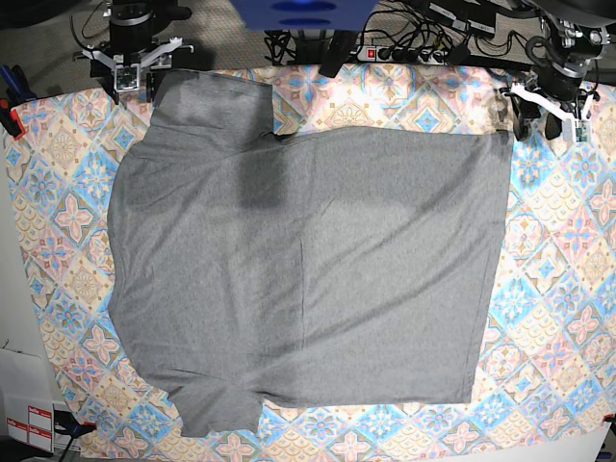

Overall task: Fold the T-shirt properly
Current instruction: 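Lower both grippers to the shoulder corners of the grey T-shirt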

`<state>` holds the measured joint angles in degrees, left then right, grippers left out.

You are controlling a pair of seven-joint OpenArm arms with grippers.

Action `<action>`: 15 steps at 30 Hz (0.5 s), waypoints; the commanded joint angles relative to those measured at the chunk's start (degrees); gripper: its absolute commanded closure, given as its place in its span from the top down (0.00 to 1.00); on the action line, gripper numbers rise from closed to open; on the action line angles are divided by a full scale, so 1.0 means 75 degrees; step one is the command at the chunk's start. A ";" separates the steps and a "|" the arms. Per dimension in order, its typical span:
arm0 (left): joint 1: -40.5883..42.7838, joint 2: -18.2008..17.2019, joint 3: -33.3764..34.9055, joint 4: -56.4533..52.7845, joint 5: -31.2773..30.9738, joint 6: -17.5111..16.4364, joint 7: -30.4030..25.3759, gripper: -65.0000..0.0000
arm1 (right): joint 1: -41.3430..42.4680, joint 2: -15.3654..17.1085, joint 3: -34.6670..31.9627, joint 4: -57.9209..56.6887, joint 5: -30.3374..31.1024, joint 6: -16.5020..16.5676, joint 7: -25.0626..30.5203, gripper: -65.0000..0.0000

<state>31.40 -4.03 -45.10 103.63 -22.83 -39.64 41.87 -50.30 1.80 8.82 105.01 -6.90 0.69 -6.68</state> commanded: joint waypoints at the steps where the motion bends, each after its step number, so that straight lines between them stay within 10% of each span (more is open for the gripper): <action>1: -0.0008 -0.0207 -0.0041 -0.0145 -0.0033 -0.0048 -0.0102 0.52 | -0.0074 0.0035 0.0026 0.0117 0.0011 -0.0062 0.0193 0.50; 15: -0.0887 -0.0898 -0.0041 -0.2630 -0.0068 -0.0048 -0.0102 0.52 | -0.0074 0.0035 0.0026 0.0094 0.0011 -0.0062 0.0169 0.50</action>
<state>24.67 -10.00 -45.15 83.20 -22.76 -39.70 42.02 -50.28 1.83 8.78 104.95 -6.87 0.73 -6.72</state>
